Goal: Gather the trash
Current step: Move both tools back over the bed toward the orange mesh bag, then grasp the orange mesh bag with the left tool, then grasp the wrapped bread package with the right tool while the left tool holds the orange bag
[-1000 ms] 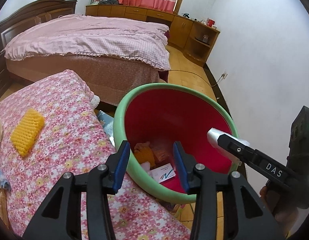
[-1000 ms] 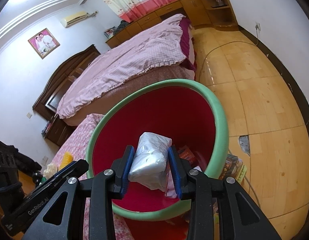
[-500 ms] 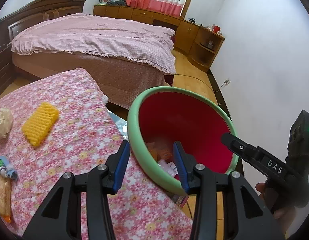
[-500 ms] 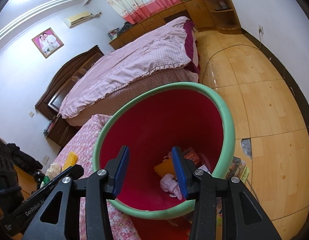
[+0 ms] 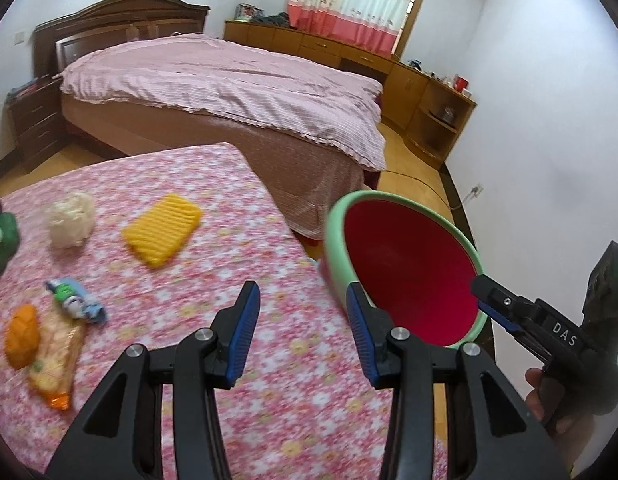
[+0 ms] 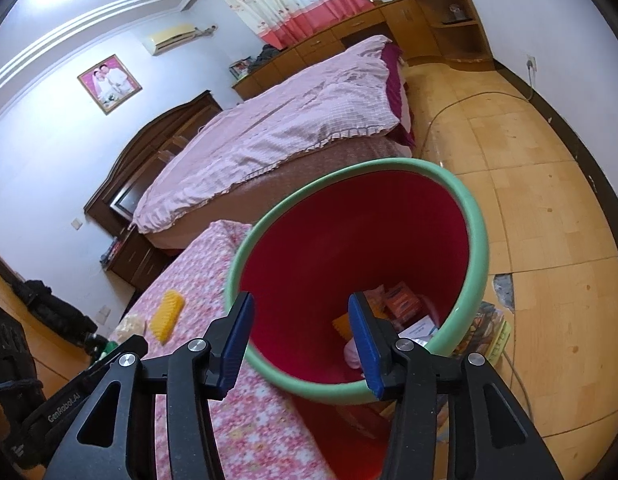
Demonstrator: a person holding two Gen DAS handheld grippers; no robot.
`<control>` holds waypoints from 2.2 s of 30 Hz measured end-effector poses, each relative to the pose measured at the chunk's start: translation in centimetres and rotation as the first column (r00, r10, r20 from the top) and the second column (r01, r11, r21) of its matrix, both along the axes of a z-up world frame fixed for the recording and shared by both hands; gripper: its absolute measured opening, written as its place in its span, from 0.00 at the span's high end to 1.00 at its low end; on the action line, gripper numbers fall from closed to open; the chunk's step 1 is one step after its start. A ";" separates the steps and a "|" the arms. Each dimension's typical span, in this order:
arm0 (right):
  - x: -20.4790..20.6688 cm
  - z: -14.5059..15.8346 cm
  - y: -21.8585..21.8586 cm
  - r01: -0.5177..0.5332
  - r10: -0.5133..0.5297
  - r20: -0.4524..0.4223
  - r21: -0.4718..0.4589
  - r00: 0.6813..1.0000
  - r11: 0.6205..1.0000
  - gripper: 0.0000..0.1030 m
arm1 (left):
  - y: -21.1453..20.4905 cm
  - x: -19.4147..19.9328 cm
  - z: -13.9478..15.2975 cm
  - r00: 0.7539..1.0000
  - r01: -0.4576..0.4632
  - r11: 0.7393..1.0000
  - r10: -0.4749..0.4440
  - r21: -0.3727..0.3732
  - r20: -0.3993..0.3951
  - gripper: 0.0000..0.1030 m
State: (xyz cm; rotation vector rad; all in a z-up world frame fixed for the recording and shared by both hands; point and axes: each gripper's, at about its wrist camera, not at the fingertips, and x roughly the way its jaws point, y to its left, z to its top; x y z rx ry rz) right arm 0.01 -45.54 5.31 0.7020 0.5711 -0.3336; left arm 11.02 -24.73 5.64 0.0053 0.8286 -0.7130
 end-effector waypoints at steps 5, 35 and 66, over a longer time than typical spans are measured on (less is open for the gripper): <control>0.1 0.4 1.4 -0.025 0.025 0.003 -0.003 1.000 1.000 0.50 | 2.8 -0.1 0.5 0.999 -0.052 0.999 0.052 -0.005 0.014 0.56; 3.3 0.2 9.2 -0.154 0.151 -0.063 -0.034 0.986 0.988 0.46 | 17.4 4.3 -2.2 0.937 -0.346 0.937 0.348 0.057 -0.022 0.56; 7.6 -0.3 16.5 -0.329 0.319 -0.129 -0.062 0.939 0.942 0.45 | 23.6 3.8 -2.9 0.913 -0.407 0.911 0.403 -0.065 -0.057 0.70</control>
